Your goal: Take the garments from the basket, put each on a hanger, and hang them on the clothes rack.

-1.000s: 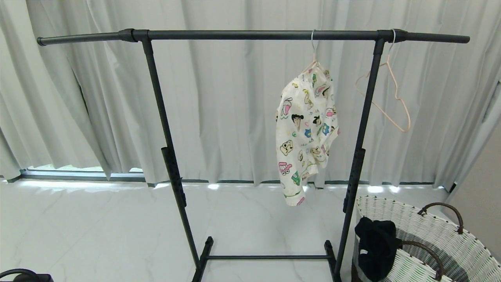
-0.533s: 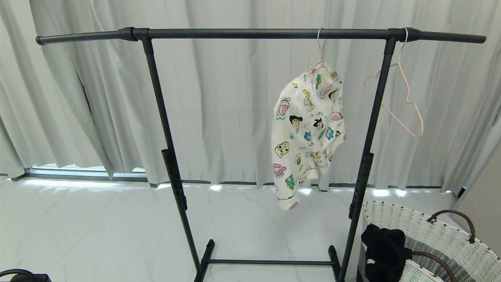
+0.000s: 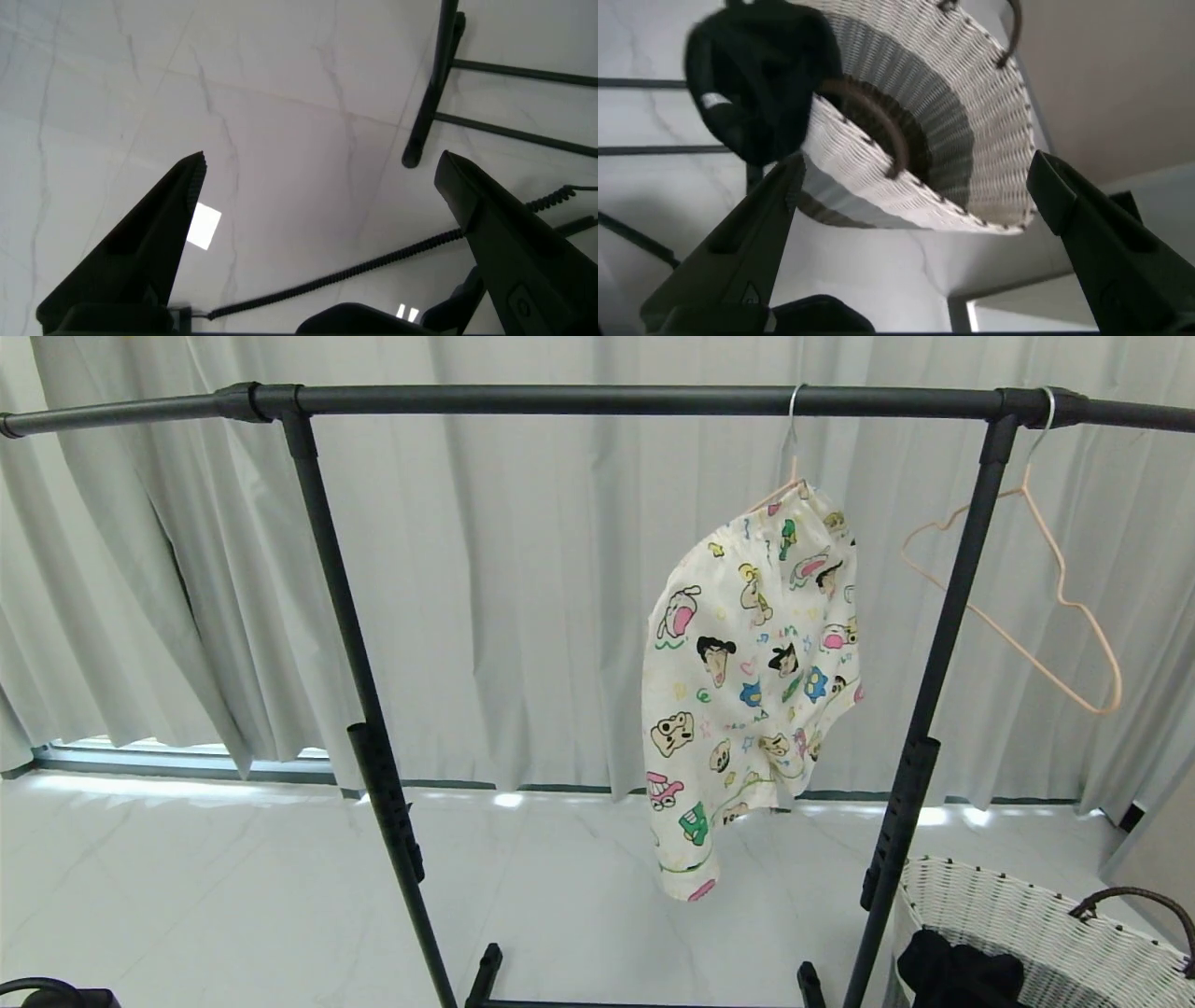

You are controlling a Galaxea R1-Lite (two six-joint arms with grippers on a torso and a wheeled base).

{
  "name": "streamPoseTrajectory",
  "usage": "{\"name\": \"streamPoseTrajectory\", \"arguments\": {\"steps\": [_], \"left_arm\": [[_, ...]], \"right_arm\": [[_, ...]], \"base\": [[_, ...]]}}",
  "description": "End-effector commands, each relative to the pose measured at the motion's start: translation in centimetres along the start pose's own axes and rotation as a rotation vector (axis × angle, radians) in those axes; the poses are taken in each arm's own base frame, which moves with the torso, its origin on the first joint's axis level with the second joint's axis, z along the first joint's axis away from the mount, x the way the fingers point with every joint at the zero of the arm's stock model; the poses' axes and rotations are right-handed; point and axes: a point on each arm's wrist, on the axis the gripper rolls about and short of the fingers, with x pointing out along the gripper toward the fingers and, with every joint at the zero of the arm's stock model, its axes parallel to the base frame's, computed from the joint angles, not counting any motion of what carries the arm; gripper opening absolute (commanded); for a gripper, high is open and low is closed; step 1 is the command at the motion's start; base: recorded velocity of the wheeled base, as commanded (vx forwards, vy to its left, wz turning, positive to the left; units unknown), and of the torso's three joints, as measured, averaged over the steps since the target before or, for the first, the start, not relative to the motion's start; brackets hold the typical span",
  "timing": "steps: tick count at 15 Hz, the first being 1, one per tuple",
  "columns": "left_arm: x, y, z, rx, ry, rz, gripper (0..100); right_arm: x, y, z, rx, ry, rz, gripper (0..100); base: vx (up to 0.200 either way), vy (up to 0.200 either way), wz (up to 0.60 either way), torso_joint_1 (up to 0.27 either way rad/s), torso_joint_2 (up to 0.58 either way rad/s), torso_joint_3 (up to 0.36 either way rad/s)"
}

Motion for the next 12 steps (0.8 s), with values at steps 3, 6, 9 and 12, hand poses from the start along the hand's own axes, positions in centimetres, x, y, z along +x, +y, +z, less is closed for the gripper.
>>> {"name": "streamPoseTrajectory", "arguments": {"steps": [3, 6, 9, 12], "left_arm": [[-0.1, 0.0, 0.0, -0.004, -0.007, -0.003, 100], [-0.2, 0.1, 0.0, -0.013, -0.020, -0.002, 100], [-0.2, 0.2, -0.1, -0.013, -0.028, -0.006, 100], [-0.3, 0.2, -0.1, -0.008, -0.033, -0.005, 100]], "right_arm": [[0.0, 0.4, 0.2, -0.102, -0.027, 0.143, 100], [0.9, 0.8, 4.1, -0.152, -0.032, 0.266, 100], [3.9, 2.1, 5.7, -0.281, 0.050, 0.283, 100], [7.5, 3.7, 6.3, -0.491, 0.125, 0.315, 100]], "base": [[0.000, 0.000, 0.00, 0.000, 0.00, 0.000], [0.000, 0.000, 0.00, 0.000, 0.00, 0.000], [0.000, 0.000, 0.00, 0.000, 0.00, 0.000], [0.000, 0.000, 0.00, 0.000, 0.00, 0.000]]}}
